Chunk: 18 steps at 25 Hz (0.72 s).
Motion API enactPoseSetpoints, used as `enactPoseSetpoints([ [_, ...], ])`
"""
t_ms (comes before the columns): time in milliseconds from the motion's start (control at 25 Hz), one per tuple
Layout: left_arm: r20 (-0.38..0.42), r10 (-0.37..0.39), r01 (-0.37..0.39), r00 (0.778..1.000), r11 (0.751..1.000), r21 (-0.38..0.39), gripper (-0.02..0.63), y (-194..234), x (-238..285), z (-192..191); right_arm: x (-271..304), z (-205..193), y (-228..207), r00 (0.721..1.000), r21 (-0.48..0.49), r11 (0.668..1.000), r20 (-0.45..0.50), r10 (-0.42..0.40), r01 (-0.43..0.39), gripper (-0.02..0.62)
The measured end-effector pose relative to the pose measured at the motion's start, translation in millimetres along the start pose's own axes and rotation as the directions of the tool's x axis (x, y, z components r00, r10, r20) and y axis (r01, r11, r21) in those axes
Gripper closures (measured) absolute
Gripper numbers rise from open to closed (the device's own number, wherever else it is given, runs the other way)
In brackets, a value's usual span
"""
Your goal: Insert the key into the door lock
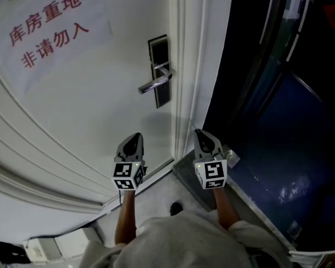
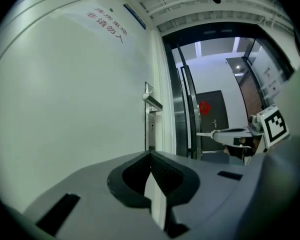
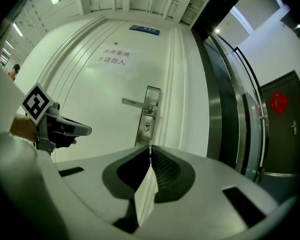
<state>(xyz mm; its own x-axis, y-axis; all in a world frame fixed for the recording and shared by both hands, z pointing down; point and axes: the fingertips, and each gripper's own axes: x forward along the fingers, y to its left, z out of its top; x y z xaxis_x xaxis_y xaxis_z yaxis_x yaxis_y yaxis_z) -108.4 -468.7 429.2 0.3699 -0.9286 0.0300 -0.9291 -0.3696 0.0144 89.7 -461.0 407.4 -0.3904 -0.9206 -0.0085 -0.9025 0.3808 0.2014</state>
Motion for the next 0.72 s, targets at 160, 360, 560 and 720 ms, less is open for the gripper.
enactPoseSetpoints([
  [160, 0.008, -0.009, 0.008, 1.000, 1.000, 0.016, 0.589, 3, 49, 8, 45, 2, -25, 1.000, 0.001, 1.000, 0.022, 0.017, -0.017, 0.566],
  [360, -0.004, 0.005, -0.005, 1.000, 1.000, 0.024, 0.589, 16, 75, 8, 81, -2, -36, 0.999, 0.011, 0.999, 0.024, 0.044, -0.044, 0.566],
  [560, -0.029, 0.022, -0.021, 0.999, 1.000, 0.022, 0.589, 25, 80, -2, 98, -13, -32, 0.998, 0.027, 0.997, 0.006, 0.067, -0.067, 0.566],
  [720, -0.050, 0.018, -0.017, 0.999, 1.000, 0.019, 0.589, 33, 81, -10, 106, -19, -24, 0.997, 0.029, 0.997, -0.007, 0.075, -0.074, 0.566],
])
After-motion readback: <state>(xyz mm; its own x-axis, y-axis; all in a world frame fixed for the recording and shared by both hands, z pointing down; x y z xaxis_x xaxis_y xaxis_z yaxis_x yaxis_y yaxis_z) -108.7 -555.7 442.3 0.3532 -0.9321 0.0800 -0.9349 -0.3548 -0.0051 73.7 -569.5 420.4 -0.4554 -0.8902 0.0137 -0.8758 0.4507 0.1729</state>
